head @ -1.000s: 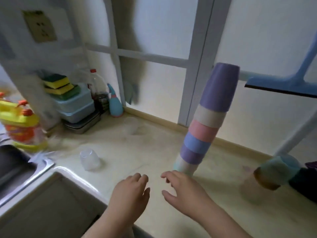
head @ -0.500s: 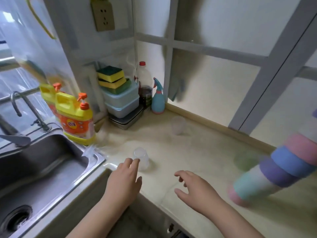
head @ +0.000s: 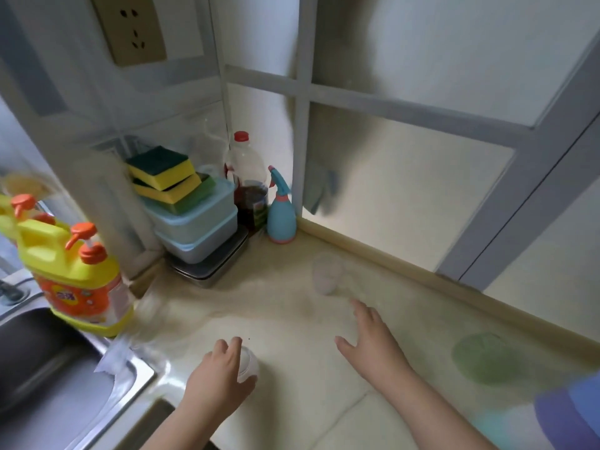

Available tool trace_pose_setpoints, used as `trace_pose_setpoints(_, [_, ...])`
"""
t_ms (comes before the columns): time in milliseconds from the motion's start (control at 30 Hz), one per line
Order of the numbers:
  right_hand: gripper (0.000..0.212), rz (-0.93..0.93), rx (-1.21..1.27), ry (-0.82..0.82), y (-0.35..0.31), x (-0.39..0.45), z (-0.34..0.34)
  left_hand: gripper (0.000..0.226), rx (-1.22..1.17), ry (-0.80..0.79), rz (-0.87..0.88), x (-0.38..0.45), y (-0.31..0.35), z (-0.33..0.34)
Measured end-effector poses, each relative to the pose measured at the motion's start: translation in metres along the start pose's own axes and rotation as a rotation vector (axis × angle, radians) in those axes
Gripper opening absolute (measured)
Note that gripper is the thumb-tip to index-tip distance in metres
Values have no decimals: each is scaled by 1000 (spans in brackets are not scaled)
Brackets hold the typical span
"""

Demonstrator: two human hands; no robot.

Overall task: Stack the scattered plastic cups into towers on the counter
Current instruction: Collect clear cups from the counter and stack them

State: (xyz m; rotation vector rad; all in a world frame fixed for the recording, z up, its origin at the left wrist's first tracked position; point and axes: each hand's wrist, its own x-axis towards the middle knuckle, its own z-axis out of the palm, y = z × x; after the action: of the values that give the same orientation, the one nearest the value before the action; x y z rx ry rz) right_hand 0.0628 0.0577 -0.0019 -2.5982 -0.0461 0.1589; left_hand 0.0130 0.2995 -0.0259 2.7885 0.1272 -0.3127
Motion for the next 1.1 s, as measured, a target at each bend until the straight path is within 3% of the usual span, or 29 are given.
trace_pose_setpoints(167, [94,93,-20,-10,-13,64,-1,72,-59,44,8,21,-2,-16])
trace_pose_setpoints(400, [93,156,-201,-104,-34,140,7,65,-2,111,168,52,3,-55])
trace_pose_setpoints(567, [85,203,-179,-133,-38,151,20,69,-26,101,260,69,-5,-64])
trace_pose_setpoints(767, [78,194,-82,-18,-56,110,9,68,-15,54,401,85,6,-64])
trace_pose_setpoints(1100, [75,269,5,150,-40,-61,-38,66,112,-86,648,41,74,-37])
